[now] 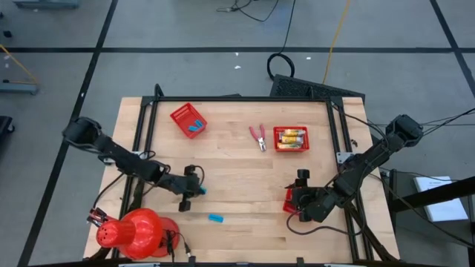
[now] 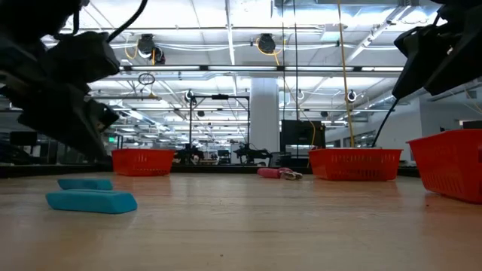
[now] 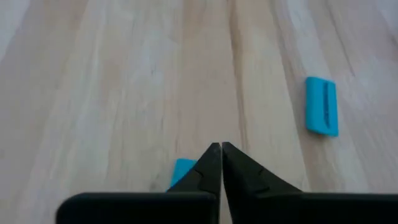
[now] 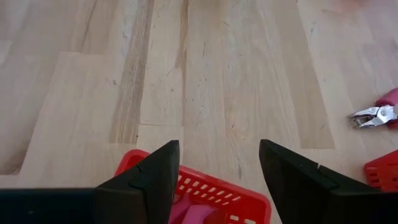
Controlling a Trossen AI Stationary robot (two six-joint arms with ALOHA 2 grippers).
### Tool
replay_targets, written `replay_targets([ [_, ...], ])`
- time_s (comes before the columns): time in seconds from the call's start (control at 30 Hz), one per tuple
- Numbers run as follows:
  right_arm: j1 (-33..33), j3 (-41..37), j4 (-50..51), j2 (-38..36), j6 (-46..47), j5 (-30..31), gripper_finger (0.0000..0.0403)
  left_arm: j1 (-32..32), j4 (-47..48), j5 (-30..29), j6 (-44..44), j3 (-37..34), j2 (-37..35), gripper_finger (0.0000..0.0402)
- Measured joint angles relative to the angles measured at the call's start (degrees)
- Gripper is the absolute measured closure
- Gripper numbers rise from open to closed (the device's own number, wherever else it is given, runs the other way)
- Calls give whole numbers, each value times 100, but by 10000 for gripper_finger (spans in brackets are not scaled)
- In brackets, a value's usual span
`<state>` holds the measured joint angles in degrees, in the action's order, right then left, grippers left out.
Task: Pick & Place School Supplies
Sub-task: Put the blue eraser into the top left red bin
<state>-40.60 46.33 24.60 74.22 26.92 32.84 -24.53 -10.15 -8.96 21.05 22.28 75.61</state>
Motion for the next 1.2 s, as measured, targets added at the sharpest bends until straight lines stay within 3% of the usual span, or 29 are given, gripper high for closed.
replay_targets([
  [0.3,0,0,7,2,85,-13,190,85,1106,-61,10,-2,-359,272],
  [0.57,0,0,7,0,111,-14,190,211,1223,-36,-18,0,-360,174],
  [0.83,0,0,7,1,115,-13,190,212,1328,239,118,7,-115,169],
  [1.1,0,0,11,0,114,-3,190,203,961,-230,251,37,609,171],
  [1.2,0,0,11,0,114,-3,190,203,968,-331,325,33,697,193],
])
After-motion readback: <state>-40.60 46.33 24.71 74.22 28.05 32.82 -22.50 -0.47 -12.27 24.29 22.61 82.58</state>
